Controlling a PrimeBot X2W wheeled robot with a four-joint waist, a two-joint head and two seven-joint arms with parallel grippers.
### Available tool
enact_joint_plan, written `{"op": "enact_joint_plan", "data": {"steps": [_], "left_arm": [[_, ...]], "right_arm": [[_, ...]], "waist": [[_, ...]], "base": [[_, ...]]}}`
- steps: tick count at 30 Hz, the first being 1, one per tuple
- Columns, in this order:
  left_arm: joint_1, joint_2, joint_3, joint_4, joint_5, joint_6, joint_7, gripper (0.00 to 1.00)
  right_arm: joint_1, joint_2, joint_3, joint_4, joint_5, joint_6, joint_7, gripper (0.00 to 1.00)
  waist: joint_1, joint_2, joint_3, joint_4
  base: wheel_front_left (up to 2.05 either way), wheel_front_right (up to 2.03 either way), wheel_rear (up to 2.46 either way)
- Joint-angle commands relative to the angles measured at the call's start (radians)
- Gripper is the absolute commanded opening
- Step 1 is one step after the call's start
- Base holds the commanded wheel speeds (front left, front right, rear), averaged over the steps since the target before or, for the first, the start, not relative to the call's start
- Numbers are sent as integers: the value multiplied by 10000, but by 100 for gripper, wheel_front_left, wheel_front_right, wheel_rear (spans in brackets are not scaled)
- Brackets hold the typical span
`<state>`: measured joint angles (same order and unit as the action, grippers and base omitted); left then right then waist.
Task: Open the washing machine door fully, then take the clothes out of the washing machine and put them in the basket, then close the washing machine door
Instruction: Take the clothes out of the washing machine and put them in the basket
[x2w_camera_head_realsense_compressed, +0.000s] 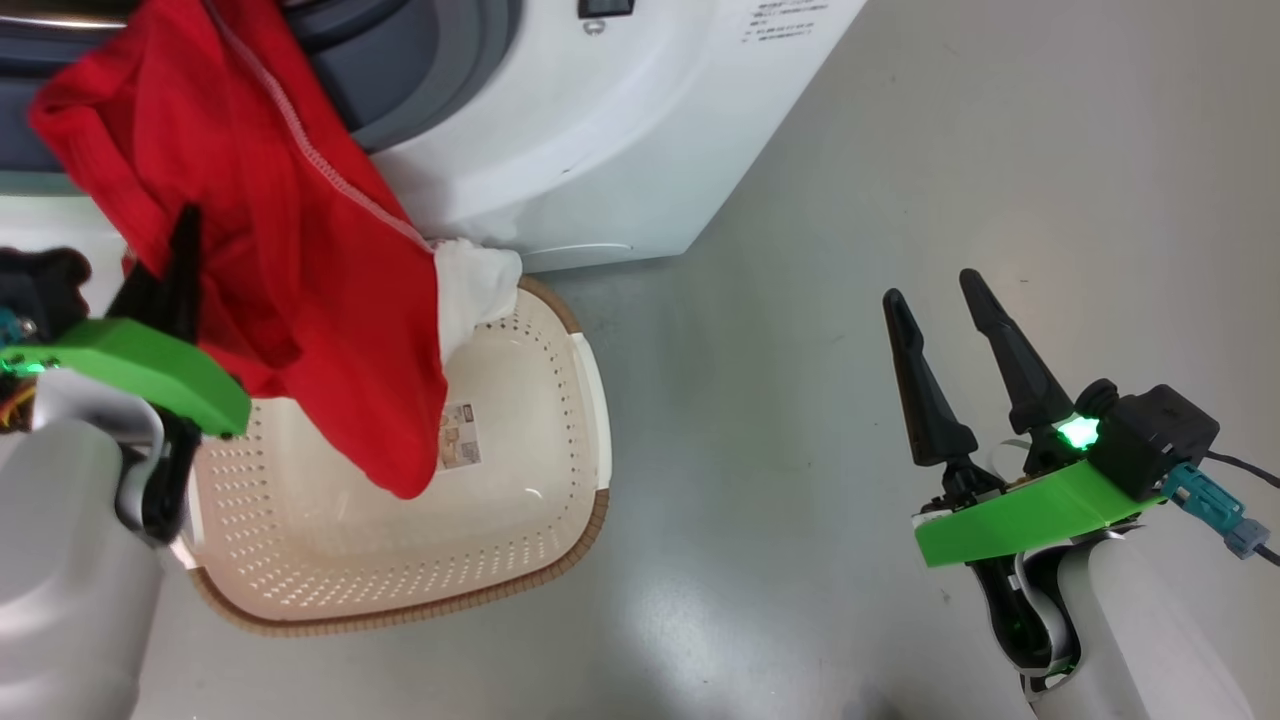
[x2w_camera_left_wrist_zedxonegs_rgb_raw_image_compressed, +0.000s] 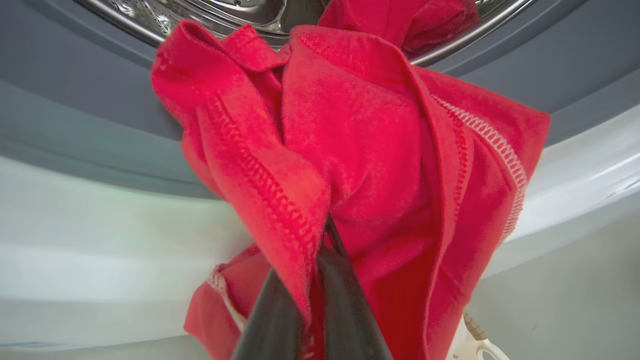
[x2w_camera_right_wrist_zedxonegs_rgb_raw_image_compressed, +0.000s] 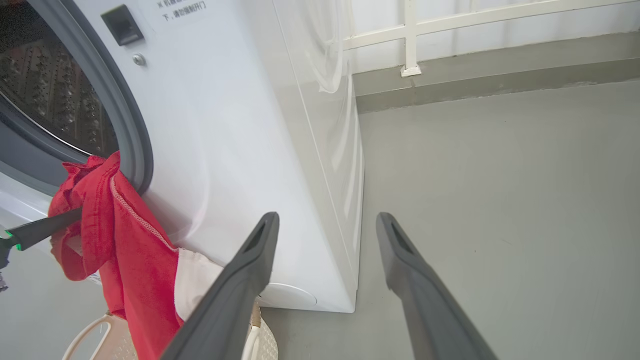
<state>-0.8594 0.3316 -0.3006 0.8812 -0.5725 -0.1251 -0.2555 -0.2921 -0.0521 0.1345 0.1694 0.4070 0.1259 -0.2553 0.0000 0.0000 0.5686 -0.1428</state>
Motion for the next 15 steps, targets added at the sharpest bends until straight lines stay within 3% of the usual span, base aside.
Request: {"op": "enact_joint_plan", "data": {"steps": [1,15], "left_arm": [[303,404,335,-337,-26,-56,-63,0],[2457,-185,1519,-2984,835,-56,-63,0]], "right_arm": [[84,19,140,-206,10,48,-65,100],[175,19,-24,-143,-76,48,-65,100]], "waist": [[0,0,-53,62],[0,0,-363,413]], "base": [[0,0,0],[0,0,0]]}}
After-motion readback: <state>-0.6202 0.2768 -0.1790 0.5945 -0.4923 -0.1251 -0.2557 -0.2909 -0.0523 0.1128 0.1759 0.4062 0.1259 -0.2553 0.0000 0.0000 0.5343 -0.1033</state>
